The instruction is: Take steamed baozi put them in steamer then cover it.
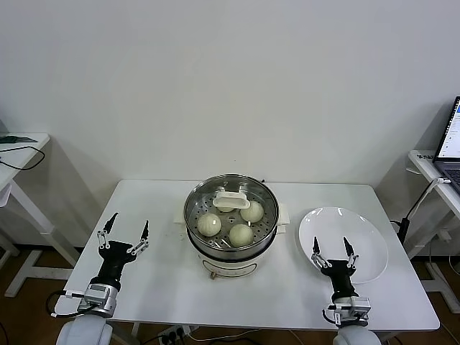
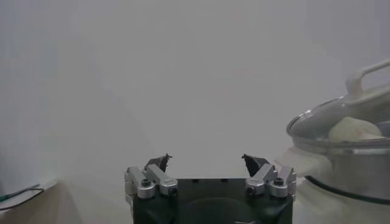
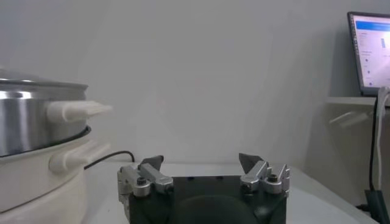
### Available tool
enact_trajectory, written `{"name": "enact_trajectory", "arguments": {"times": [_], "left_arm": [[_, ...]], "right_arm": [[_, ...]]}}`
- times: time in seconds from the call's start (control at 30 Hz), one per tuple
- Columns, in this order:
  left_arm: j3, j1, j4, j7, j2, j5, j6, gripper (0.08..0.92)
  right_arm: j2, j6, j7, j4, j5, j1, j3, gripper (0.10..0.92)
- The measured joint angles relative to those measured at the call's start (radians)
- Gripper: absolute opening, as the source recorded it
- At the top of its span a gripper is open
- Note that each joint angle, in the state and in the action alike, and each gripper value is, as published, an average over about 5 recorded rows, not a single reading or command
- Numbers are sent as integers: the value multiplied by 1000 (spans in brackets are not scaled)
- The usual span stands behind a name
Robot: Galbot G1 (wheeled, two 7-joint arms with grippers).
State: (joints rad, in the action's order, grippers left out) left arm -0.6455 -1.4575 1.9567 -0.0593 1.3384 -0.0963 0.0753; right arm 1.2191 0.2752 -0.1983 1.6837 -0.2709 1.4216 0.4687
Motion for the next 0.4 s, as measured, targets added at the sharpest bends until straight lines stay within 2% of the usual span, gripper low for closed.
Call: {"name": "enact_trajectory", "arguments": {"times": [0.4], "left_arm": [[9,0,-9,-3,-1,-10,6,823]], "right_arm": [[-3,2,1,4,-1,4,3,823]]}}
